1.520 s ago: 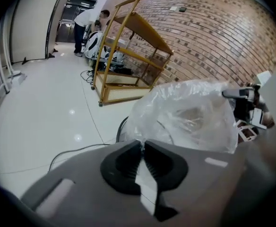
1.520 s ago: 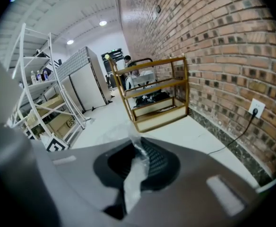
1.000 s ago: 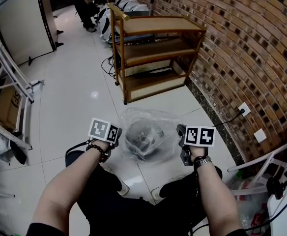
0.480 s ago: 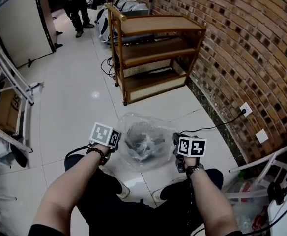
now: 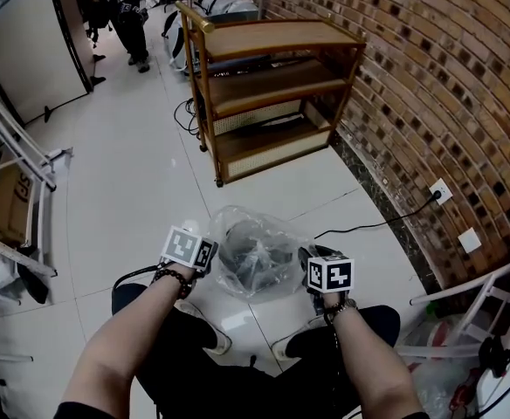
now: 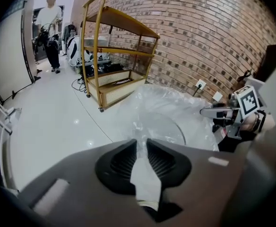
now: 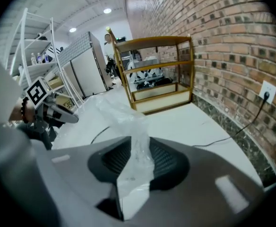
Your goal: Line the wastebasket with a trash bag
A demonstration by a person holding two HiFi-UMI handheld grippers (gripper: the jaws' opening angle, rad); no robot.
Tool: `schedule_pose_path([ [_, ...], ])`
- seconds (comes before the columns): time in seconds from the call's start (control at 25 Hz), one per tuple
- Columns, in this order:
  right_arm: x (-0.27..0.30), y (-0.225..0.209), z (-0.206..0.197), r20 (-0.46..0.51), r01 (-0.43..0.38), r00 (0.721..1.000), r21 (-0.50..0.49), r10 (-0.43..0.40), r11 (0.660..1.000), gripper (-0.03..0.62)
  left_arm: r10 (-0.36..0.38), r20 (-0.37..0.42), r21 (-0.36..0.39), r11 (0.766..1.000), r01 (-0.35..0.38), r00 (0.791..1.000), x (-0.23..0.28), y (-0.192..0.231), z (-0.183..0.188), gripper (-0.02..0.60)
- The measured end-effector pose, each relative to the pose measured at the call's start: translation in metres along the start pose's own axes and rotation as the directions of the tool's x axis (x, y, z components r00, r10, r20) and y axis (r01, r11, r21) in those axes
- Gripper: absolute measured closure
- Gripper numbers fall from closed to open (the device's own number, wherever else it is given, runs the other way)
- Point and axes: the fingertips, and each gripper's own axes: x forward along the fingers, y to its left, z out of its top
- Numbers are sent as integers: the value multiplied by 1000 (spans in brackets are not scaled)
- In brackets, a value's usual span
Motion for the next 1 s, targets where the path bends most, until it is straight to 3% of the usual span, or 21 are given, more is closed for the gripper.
schedule_pose_path([
  [0.12,7,-2,-10,-29,0,1000,7,0,1000,480,-10,-22,3,1000,10,1000,9,2,-4,509],
  [0.28,16,-2,-16,-53,-11,999,-14,11,1000,479,-4,-51,9,1000,5,999,21,9,-9,445],
  [0.64,26,-5,-53,-192,-46,981,-35,39,998,428,-15,-84,13,1000,16,996,39,8,-18,443],
  [0.84,26,8,-72,-277,-126,955,-55,106,991,428,-9,-97,17,1000,11,995,47,13,-19,443],
  [1.0,19,18,-70,-289,-213,938,-47,190,976,407,6,-100,31,999,-3,995,52,20,-15,443],
])
